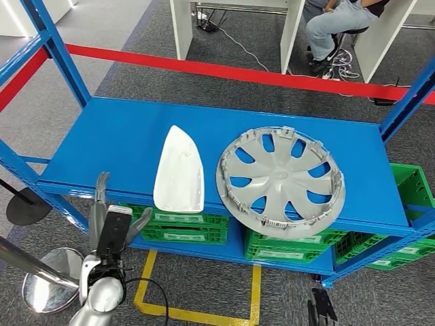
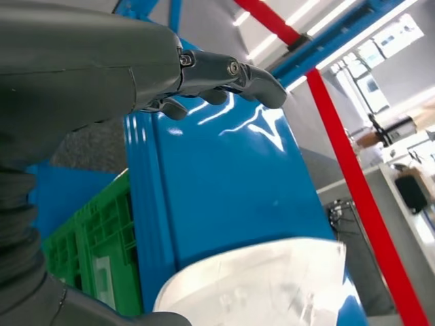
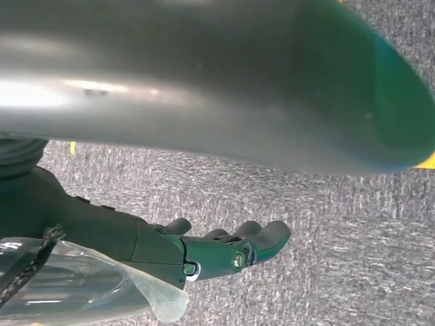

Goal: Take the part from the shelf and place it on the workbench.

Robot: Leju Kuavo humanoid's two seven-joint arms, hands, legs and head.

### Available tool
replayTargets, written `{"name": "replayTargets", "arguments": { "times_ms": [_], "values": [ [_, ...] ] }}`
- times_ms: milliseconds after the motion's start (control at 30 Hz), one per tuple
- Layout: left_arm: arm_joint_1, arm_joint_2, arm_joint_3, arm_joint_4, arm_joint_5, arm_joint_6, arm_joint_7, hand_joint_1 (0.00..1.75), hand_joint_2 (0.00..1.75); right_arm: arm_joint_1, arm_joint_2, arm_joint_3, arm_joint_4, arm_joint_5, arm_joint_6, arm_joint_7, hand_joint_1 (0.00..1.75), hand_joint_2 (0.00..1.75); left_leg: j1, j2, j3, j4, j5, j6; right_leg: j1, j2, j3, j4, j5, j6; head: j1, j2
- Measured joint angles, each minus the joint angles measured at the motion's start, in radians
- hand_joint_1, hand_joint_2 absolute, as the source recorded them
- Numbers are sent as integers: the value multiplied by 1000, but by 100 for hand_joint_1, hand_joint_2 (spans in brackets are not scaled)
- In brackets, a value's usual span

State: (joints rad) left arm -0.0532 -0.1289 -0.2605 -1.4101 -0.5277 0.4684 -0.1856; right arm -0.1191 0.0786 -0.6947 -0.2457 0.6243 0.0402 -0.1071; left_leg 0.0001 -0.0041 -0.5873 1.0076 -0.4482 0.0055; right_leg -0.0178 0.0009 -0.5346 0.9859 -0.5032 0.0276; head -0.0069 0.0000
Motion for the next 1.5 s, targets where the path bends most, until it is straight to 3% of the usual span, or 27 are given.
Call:
{"name": "replayTargets", "arguments": {
  "times_ms": [267, 667, 1100, 1500],
  "values": [
    [-39, 1, -49, 53, -109, -17, 13, 0, 175, -13, 11, 1, 0, 4, 2, 6, 0, 0, 0, 0, 0, 0, 0, 0, 0, 0, 0, 0, 0, 0, 0, 0],
    [-56, 1, -71, 85, -128, -19, 17, 0, 175, -18, 14, 1, 0, 4, 3, 6, 0, 0, 0, 0, 0, 0, 0, 0, 0, 0, 0, 0, 0, 0, 0, 0],
    [-103, 2, -160, 102, -334, -54, 67, 0, 175, -20, 18, 19, 0, 8, 19, 23, 0, 0, 0, 0, 0, 0, 0, 0, 0, 0, 0, 0, 0, 0, 0, 0],
    [-132, 0, -212, 114, -341, -57, 68, 0, 175, -27, 21, 40, 0, 14, 24, 25, 0, 0, 0, 0, 0, 0, 0, 0, 0, 0, 0, 0, 0, 0, 0, 0]
  ]
}}
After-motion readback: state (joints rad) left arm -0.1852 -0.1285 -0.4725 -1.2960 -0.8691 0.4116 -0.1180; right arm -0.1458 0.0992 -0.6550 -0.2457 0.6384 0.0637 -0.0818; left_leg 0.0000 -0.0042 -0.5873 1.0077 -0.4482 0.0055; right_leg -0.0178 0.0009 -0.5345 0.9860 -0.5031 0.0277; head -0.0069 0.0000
